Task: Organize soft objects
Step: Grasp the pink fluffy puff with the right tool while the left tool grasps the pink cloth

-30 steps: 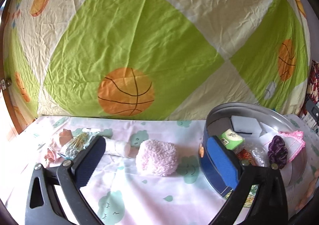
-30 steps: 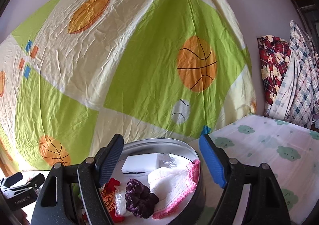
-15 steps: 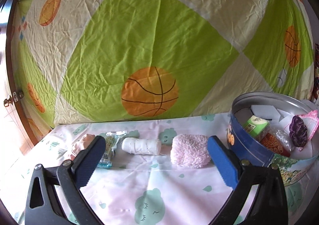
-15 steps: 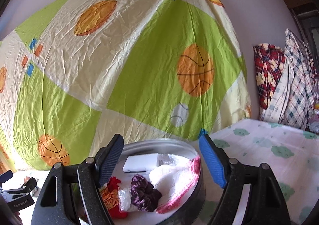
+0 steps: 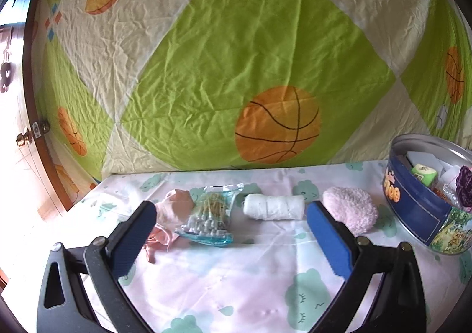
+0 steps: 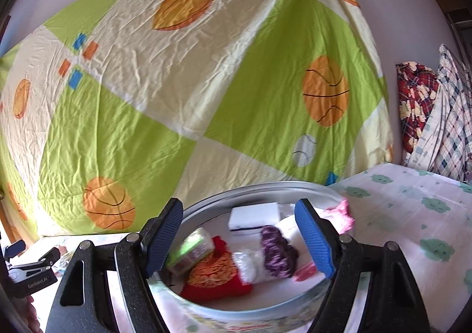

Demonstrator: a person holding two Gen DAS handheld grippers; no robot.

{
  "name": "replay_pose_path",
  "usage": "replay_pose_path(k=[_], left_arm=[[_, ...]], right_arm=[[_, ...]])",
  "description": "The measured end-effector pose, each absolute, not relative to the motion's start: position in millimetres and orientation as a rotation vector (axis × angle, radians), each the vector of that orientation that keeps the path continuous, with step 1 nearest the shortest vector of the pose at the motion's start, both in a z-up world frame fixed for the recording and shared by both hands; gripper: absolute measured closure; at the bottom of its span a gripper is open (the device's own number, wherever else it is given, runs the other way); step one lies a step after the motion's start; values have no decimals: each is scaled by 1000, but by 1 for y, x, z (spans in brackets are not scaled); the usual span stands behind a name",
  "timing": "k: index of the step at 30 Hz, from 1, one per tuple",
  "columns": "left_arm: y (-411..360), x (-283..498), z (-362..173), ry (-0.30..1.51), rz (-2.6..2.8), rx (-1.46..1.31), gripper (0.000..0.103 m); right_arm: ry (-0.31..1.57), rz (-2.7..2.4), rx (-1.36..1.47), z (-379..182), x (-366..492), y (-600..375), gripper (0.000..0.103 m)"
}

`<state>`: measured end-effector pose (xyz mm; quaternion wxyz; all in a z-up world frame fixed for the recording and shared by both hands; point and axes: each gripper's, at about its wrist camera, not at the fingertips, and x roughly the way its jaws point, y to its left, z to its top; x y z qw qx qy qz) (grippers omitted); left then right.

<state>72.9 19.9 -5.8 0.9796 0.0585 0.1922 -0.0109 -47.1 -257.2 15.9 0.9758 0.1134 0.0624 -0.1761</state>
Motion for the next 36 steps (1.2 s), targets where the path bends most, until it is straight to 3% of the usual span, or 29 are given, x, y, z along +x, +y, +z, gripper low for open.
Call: replay_pose_path(k=[19, 36], left_arm=[[114, 128, -13, 461, 165, 34, 0], [171, 161, -21, 583, 280, 39, 0]], right_arm=[[384, -33, 88, -1, 65, -120, 23], [796, -69, 149, -48, 157, -115, 27]])
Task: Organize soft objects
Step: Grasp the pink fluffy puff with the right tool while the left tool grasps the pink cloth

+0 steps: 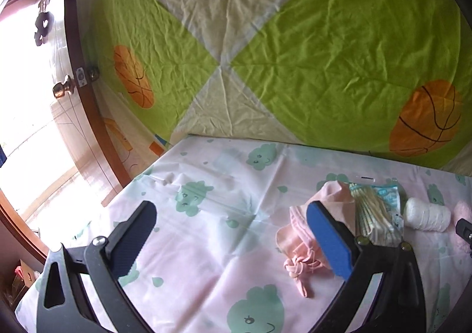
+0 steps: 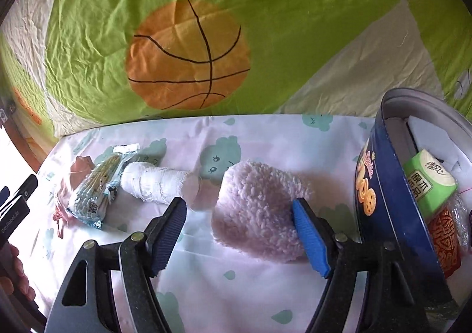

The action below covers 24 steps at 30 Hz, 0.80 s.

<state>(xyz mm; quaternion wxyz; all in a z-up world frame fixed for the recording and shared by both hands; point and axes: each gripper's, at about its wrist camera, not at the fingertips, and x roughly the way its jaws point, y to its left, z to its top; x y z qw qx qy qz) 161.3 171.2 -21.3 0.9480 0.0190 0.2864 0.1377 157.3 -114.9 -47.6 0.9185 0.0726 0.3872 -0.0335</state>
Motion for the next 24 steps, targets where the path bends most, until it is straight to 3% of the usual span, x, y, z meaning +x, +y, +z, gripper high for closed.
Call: replay_pose_path(k=[2, 3, 4, 5, 7, 9, 17, 24], left_arm=[[177, 164, -24, 598, 297, 29, 0], [180, 165, -25, 605, 295, 23, 0], [181, 165, -26, 612, 291, 19, 0], [183, 167, -27, 618, 287, 17, 0], [183, 167, -28, 625, 274, 18, 0], [182, 169, -29, 630, 255, 16, 0], [156, 176, -29, 633, 95, 41, 0], [134, 210, -41, 750, 48, 68, 1]], right_arm=[[837, -86, 129, -52, 164, -112, 28], [841, -90, 114, -53, 166, -110, 33], [849, -94, 96, -53, 167, -107, 39], [854, -103, 85, -54, 168, -105, 54], [856, -104, 78, -54, 169, -105, 62], [851, -86, 47, -52, 166, -104, 76], [600, 88, 46, -18, 87, -97, 80], [490, 115, 105, -8, 50, -109, 80]])
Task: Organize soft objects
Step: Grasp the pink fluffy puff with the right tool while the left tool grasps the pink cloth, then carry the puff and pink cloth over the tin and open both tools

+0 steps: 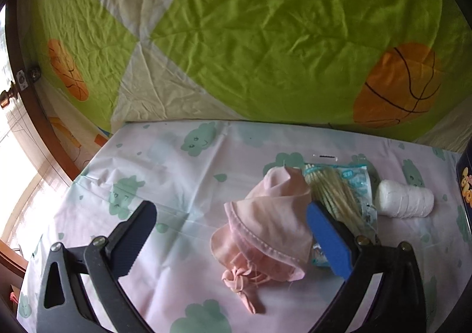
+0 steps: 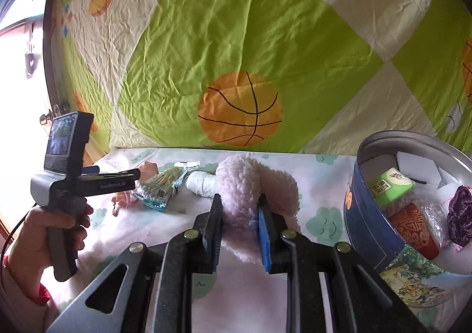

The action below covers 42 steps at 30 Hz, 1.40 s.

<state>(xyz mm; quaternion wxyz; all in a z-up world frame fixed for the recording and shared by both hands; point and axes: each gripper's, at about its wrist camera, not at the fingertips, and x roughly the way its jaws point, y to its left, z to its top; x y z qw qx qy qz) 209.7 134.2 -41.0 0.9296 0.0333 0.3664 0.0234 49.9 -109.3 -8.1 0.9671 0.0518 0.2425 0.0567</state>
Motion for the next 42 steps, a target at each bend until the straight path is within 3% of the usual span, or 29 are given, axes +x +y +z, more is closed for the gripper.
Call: replay_pose_path(k=[5, 8, 10, 11, 12, 23, 32, 42], left_arm=[[131, 227, -56, 863, 18, 65, 12], [138, 230, -61, 901, -9, 9, 46], [142, 229, -61, 896, -54, -32, 58], [143, 228, -60, 893, -55, -35, 73], [142, 226, -59, 889, -72, -40, 95], [152, 167, -21, 629, -67, -240, 96], [71, 103, 21, 410, -244, -148, 96], [22, 63, 27, 345, -350, -70, 96]], right_arm=[[520, 122, 110, -15, 56, -108, 80], [525, 129, 104, -15, 59, -106, 80], [522, 131, 99, -14, 58, -106, 80], [520, 130, 97, -15, 59, -105, 80], [519, 130, 96, -14, 58, -105, 80], [364, 119, 106, -1, 36, -111, 80], [257, 49, 49, 11, 16, -115, 80], [240, -49, -5, 16, -17, -143, 80]])
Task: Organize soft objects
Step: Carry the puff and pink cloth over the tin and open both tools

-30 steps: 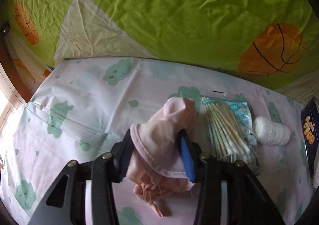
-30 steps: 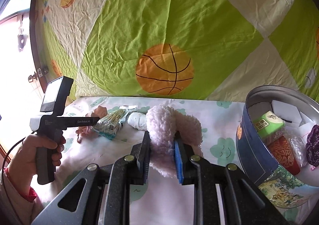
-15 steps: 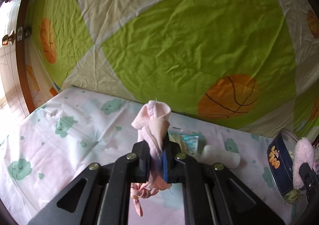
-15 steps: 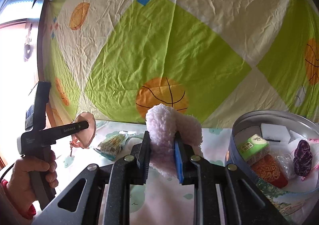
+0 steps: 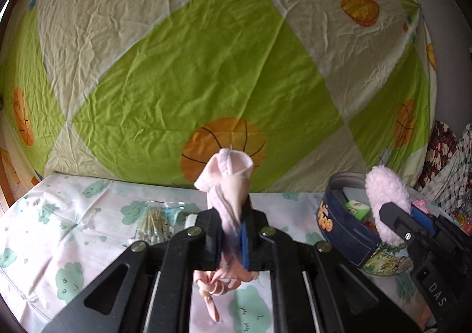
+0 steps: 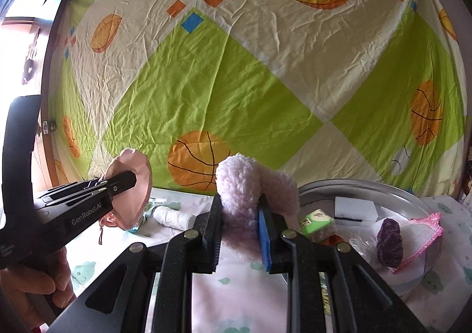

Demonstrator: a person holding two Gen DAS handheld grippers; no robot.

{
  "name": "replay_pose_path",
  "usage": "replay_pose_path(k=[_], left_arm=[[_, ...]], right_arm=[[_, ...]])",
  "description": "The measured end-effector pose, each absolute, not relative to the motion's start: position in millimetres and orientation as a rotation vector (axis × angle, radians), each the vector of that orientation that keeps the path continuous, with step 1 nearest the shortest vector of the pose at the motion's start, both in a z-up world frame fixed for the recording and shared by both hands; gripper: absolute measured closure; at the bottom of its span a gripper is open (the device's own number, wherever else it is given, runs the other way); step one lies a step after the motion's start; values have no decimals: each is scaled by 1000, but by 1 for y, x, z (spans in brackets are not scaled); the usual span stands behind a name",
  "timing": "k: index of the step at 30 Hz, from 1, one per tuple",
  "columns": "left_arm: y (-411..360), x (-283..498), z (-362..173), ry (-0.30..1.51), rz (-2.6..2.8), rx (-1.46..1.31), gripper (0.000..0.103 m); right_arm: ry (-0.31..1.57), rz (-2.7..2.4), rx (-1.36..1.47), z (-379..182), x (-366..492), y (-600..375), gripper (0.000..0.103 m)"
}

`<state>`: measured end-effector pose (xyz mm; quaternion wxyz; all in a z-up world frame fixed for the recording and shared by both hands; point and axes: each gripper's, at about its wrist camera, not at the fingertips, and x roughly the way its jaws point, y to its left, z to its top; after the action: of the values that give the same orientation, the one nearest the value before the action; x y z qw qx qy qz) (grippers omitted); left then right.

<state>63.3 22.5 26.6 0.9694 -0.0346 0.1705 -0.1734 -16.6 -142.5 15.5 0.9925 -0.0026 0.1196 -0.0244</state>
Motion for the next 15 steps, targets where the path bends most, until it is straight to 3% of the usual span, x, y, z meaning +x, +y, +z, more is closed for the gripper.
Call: replay_pose_path(k=[15], left_arm=[[1, 38, 20, 341, -335, -80, 96]], right_arm=[[219, -41, -110, 19, -39, -143, 80]])
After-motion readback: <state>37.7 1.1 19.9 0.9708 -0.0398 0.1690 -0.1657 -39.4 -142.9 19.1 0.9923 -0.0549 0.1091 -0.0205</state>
